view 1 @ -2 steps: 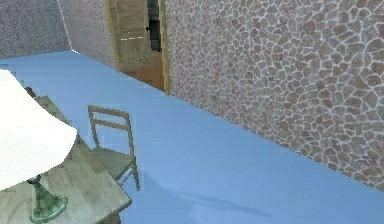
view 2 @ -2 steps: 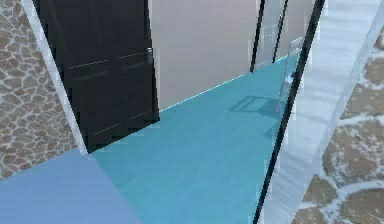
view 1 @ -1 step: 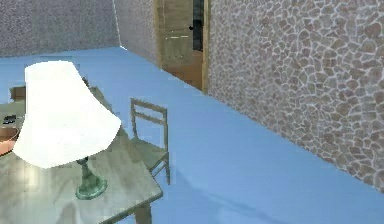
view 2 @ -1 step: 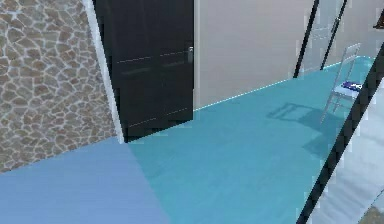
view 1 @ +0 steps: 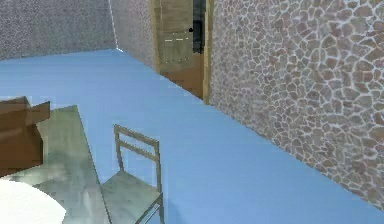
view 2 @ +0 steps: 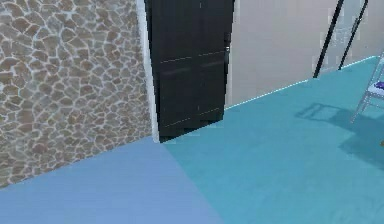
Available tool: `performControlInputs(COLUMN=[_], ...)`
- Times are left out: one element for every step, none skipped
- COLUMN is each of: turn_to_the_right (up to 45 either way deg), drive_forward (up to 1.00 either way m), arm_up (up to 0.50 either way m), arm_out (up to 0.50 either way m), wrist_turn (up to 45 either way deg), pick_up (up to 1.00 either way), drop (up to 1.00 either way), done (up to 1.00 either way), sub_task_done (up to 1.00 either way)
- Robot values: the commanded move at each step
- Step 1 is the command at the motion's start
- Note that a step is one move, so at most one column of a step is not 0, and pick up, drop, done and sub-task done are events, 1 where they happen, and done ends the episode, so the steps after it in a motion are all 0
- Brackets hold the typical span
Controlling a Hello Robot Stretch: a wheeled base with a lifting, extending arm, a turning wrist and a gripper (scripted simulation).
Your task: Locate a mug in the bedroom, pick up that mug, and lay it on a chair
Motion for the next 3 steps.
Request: performControlInputs(turn_to_the_right=[-45.0,-45.0,-45.0], drive_forward=[0.00,0.00,0.00], arm_up=[0.00,0.00,0.00], arm_out=[0.00,0.00,0.00], wrist_turn=[0.0,0.0,0.0], pick_up=[0.00,0.00,0.00], drop=[0.00,0.00,0.00], done=[0.00,0.00,0.00], sub_task_done=[0.00,0.00,0.00])
